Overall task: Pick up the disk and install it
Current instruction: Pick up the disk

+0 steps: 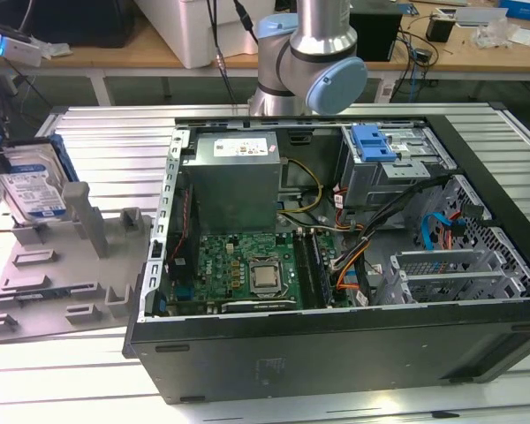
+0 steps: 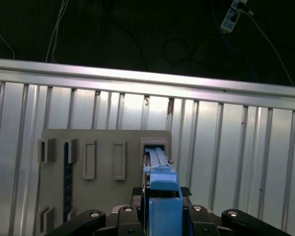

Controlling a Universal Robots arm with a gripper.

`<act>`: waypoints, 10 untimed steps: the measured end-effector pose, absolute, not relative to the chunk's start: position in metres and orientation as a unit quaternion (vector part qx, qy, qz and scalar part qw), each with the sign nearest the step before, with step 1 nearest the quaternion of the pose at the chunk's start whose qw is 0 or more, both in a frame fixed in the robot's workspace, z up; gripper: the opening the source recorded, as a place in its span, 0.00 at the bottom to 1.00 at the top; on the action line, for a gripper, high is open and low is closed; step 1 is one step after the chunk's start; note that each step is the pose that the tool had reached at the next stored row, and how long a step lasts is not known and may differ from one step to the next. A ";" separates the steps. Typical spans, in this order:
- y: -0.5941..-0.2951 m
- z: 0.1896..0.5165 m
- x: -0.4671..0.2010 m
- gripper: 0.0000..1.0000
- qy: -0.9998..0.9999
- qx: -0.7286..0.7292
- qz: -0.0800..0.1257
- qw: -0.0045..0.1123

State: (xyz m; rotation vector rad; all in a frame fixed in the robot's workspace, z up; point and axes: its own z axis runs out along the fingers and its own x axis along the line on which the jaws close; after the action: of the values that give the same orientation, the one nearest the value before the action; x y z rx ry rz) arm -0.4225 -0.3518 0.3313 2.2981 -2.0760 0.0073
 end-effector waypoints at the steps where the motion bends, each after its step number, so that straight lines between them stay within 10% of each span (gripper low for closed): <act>1: -0.352 0.332 -0.423 0.37 -0.670 0.742 0.002 0.022; 10: -0.352 0.342 -0.423 0.37 -0.670 0.742 0.002 0.022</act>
State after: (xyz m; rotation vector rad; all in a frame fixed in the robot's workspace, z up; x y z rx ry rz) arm -0.4226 -0.3518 0.3419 2.2980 -2.0761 0.0072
